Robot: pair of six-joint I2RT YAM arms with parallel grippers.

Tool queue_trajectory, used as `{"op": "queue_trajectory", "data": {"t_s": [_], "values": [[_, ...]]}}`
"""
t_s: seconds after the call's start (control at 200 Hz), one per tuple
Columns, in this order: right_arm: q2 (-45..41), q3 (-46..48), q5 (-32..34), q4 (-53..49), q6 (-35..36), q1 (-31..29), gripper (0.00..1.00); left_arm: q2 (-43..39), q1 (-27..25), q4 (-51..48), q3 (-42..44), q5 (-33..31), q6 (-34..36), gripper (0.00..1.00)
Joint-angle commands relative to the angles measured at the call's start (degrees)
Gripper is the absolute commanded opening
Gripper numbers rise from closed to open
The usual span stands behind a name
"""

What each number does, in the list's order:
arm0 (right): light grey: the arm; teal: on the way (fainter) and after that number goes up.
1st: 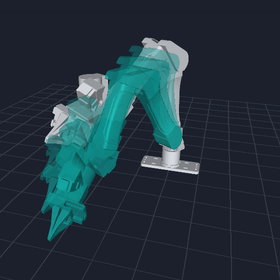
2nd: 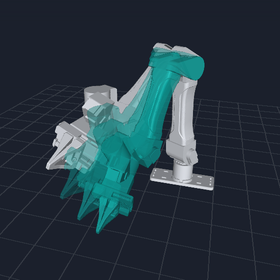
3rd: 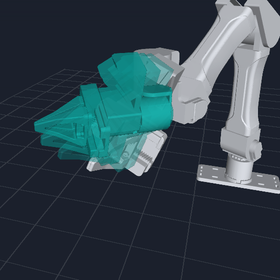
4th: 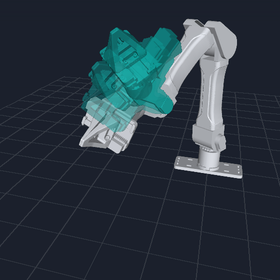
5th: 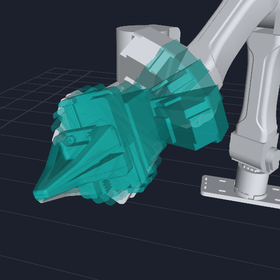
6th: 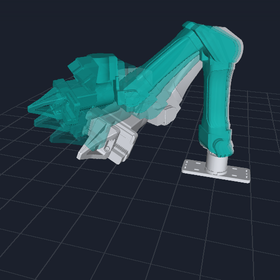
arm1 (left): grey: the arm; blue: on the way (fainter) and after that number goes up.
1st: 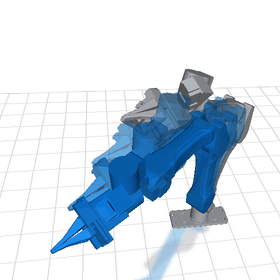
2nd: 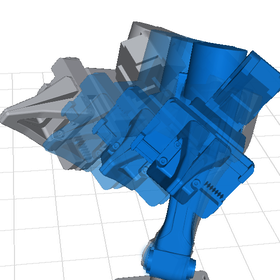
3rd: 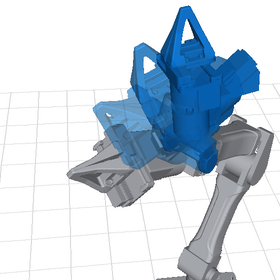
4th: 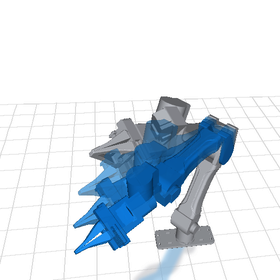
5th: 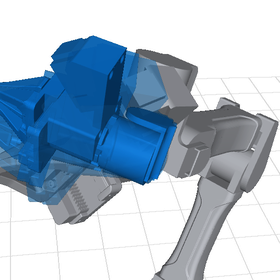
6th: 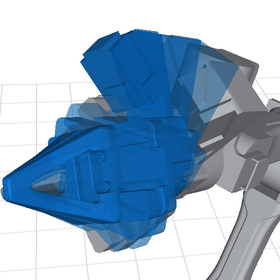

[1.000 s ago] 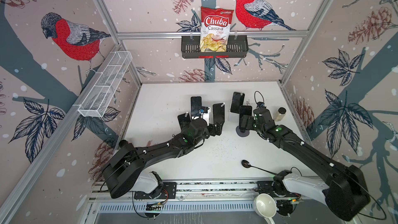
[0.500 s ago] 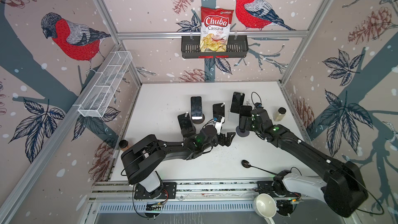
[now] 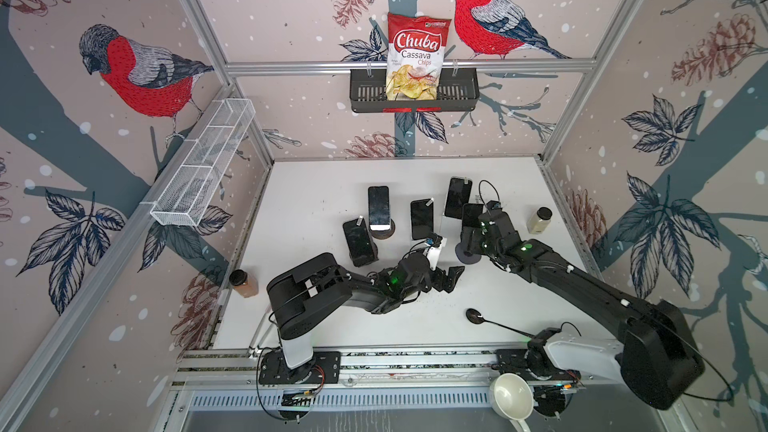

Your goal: Remove the phone from the phone stand

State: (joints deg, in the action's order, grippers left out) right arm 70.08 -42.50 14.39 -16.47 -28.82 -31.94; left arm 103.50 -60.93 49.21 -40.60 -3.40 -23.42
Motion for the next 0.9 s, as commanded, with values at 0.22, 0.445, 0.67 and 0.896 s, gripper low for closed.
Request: {"op": "queue_trajectory", "data": {"t_s": [0.22,0.445,0.67,0.896], "values": [[1.2,-0.2,3.5,2.1,-0.8,-0.6,0.93,3.2,-0.3,9.9,-0.6,-2.2,4.1,0.93],[3.2,-0.9,4.2,2.8,-0.9,-1.4,0.85,4.0,-0.7,10.5,-1.3,-2.7,5.7,0.93],[4.8,-1.7,4.8,3.1,-1.0,-2.0,0.77,4.0,-1.0,9.2,-1.8,-3.6,6.8,0.93],[5.1,-1.6,5.6,3.3,-0.7,-2.6,0.71,4.0,-1.2,9.3,-1.6,-4.1,7.1,0.93]]}}
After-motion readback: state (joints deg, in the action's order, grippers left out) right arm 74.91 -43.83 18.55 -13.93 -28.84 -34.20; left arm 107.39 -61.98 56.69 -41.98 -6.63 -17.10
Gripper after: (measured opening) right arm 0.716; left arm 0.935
